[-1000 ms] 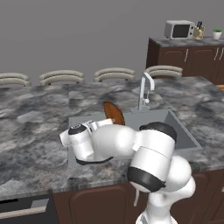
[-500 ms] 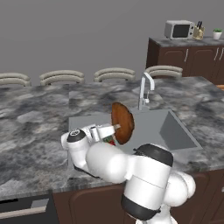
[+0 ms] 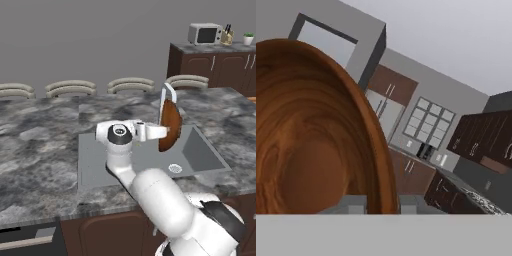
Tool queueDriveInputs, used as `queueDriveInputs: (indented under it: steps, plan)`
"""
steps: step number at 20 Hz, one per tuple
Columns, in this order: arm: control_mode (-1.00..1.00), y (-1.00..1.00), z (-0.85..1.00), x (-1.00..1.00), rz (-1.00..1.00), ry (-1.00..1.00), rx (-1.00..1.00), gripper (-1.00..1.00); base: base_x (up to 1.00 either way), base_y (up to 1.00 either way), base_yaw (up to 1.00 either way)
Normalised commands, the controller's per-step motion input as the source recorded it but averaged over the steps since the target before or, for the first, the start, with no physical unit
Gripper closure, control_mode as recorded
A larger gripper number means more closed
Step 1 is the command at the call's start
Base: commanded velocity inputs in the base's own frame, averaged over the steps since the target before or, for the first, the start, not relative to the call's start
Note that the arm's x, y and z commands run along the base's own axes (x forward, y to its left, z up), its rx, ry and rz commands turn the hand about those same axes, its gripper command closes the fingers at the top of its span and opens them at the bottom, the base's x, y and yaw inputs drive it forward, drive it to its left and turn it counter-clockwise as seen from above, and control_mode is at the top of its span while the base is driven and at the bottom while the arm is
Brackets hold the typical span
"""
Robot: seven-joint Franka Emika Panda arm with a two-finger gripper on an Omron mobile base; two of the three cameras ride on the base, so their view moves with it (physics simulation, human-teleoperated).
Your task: Dump the broccoli and bell pepper from the bowl so the bowl can be washed. Place the bowl in the sink after clearing the leftovers.
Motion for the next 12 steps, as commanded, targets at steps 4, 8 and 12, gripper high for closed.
queueDriveInputs:
  steps: [4,8,12]
  plan:
    - [-1.00,-1.00,0.44,-0.48,0.11,0.00,0.32,1.00,0.00,0.00,0.00]
    - [-1.00,-1.00,0.32,-0.93,0.14,0.01,0.44,1.00,0.00,0.00,0.00]
    - [-1.00,-1.00,0.28,-0.93,0.17,0.08,0.45,1.00,0.00,0.00,0.00]
